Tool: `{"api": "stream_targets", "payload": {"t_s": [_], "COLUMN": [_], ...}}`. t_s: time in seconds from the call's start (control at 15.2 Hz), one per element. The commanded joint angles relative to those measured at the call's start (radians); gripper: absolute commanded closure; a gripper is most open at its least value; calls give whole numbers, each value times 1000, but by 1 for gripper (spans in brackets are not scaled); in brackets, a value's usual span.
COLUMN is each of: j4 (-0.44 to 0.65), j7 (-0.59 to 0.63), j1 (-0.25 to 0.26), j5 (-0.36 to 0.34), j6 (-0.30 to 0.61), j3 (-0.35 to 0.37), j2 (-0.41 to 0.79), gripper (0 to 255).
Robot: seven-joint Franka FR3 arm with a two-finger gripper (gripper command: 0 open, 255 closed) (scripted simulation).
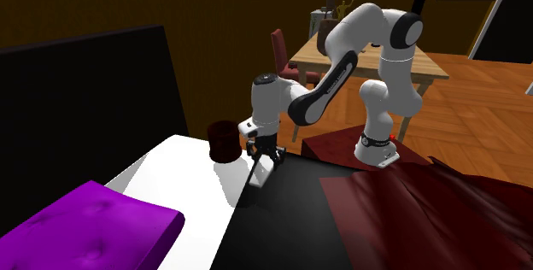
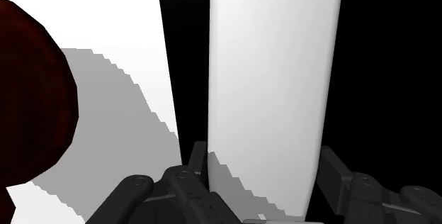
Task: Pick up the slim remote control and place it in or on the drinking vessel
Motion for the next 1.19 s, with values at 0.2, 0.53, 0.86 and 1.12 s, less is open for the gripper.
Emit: {"api": "stream_targets", "payload": {"t_s": [0.2,0.53,0.86,1.12], "j4": [24,54,89,122], "j7": [4,8,11,13], "j1": [2,3,4,5], "j5": [-7,-13,-18,-21], "j6": [-59,-120,-182,-232], "j3": [-2,-3,-4,-4], "j2": [-36,-67,-94,-112], "gripper": [255,255,255,255]}}
